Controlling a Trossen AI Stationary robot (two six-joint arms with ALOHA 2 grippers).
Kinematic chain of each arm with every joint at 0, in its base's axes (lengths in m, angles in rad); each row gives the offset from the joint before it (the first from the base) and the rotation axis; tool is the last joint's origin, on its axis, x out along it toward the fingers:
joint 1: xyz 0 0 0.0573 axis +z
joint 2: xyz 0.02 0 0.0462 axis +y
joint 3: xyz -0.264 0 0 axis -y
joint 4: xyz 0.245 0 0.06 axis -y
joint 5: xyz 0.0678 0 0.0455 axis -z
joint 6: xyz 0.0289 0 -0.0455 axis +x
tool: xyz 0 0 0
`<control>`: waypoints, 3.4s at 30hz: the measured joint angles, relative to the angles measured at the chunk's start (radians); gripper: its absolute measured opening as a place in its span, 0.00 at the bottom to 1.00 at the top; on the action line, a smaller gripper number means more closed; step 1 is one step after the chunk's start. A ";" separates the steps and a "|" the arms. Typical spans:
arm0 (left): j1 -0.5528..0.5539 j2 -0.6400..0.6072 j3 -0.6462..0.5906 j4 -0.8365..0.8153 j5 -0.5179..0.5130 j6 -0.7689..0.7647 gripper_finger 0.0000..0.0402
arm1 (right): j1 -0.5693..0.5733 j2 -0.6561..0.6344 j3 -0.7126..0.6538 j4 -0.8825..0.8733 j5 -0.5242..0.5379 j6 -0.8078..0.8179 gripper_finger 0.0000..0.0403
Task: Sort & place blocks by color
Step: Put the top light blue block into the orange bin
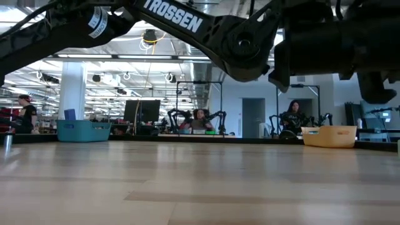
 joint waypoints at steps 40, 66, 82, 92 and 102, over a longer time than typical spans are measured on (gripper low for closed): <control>-0.028 -0.001 -0.001 0.120 -0.184 -0.088 0.25 | -0.076 0.052 0.000 0.148 -0.117 0.002 0.46; -0.015 0.063 0.000 0.095 -0.108 -0.037 0.25 | -0.124 0.053 -0.001 0.143 -0.196 0.002 0.46; -0.010 0.063 0.001 0.162 -0.134 -0.072 0.25 | -0.184 0.053 -0.001 0.147 -0.264 0.015 0.46; 0.003 0.063 0.001 0.250 -0.069 -0.083 0.25 | -0.150 0.053 -0.001 0.146 -0.271 0.028 0.46; 0.023 0.063 0.001 0.293 -0.040 -0.145 0.25 | -0.152 0.053 -0.001 0.143 -0.265 0.028 0.46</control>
